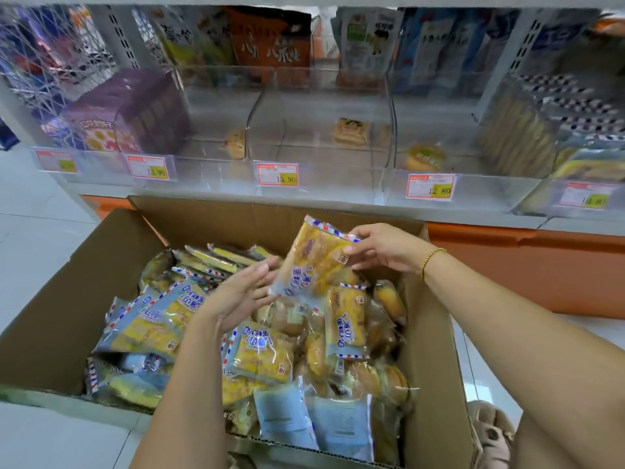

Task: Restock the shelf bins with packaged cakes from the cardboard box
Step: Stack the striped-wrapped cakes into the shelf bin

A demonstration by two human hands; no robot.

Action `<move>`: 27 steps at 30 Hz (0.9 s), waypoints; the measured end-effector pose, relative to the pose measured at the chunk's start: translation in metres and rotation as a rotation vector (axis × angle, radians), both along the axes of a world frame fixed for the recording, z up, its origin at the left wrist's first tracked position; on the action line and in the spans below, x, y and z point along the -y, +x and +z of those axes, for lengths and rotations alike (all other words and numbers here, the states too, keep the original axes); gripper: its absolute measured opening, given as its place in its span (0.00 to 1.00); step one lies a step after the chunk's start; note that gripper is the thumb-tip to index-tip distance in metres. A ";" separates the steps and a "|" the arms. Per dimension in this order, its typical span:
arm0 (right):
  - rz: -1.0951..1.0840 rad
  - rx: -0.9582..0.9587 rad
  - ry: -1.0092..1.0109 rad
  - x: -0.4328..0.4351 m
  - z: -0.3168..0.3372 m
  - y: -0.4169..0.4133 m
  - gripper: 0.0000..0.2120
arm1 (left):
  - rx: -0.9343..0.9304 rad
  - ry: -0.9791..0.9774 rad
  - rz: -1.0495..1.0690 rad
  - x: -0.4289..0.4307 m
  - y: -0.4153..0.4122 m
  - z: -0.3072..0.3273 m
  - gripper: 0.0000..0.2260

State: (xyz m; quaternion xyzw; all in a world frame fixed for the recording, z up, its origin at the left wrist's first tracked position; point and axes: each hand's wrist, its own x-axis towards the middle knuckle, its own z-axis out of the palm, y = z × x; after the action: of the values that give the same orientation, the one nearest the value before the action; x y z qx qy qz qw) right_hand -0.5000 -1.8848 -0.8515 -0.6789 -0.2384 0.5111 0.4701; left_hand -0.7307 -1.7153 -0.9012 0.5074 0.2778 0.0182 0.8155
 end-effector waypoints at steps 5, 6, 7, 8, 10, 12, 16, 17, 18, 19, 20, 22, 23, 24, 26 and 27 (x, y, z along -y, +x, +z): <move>0.015 -0.070 -0.096 -0.007 -0.017 -0.006 0.01 | -0.178 0.119 -0.173 0.014 0.017 -0.011 0.18; -0.001 -0.101 -0.098 -0.008 -0.023 -0.007 0.02 | -0.180 0.125 -0.124 0.018 0.020 -0.012 0.16; -0.011 -0.132 -0.106 -0.007 -0.029 -0.008 0.04 | -0.188 0.142 -0.070 0.019 0.021 -0.015 0.14; -0.015 -0.146 -0.132 -0.006 -0.037 -0.008 0.08 | -0.203 0.162 -0.020 0.019 0.020 -0.017 0.13; -0.039 -0.112 -0.263 -0.002 -0.057 -0.009 0.15 | -0.230 0.183 0.083 0.014 0.016 -0.024 0.13; -0.088 0.025 -0.460 0.005 -0.080 -0.013 0.15 | -0.238 0.183 0.184 0.008 0.012 -0.029 0.13; -0.191 0.147 -0.654 0.013 -0.112 -0.033 0.15 | -0.216 0.211 0.292 0.004 0.012 -0.034 0.11; -0.215 0.166 -0.629 0.013 -0.115 -0.037 0.15 | -0.205 0.208 0.310 0.004 0.014 -0.034 0.10; -0.234 0.163 -0.598 0.012 -0.118 -0.040 0.14 | -0.205 0.208 0.321 0.004 0.015 -0.035 0.10; -0.242 0.149 -0.563 0.010 -0.120 -0.042 0.15 | -0.207 0.206 0.328 0.004 0.016 -0.036 0.10; -0.244 0.128 -0.547 0.010 -0.124 -0.043 0.18 | -0.214 0.208 0.334 0.004 0.017 -0.036 0.10; -0.224 0.103 -0.552 0.008 -0.128 -0.047 0.27 | -0.261 0.246 0.347 0.002 0.018 -0.039 0.08; -0.198 0.099 -0.558 0.009 -0.129 -0.048 0.26 | -0.307 0.303 0.347 0.000 0.019 -0.040 0.07; -0.190 0.084 -0.549 0.009 -0.132 -0.048 0.22 | -0.362 0.375 0.335 -0.003 0.020 -0.039 0.07; -0.177 0.032 -0.530 0.008 -0.129 -0.047 0.15 | -0.472 0.544 0.281 -0.009 0.022 -0.038 0.08; -0.168 -0.001 -0.518 0.007 -0.125 -0.047 0.11 | -0.523 0.626 0.252 -0.011 0.022 -0.037 0.11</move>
State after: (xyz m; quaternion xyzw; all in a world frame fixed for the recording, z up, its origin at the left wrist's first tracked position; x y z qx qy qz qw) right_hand -0.5472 -1.8915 -0.9762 -0.7937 -0.0421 0.5146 0.3215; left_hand -0.7085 -1.7044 -0.9383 0.6801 0.5161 0.0720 0.5156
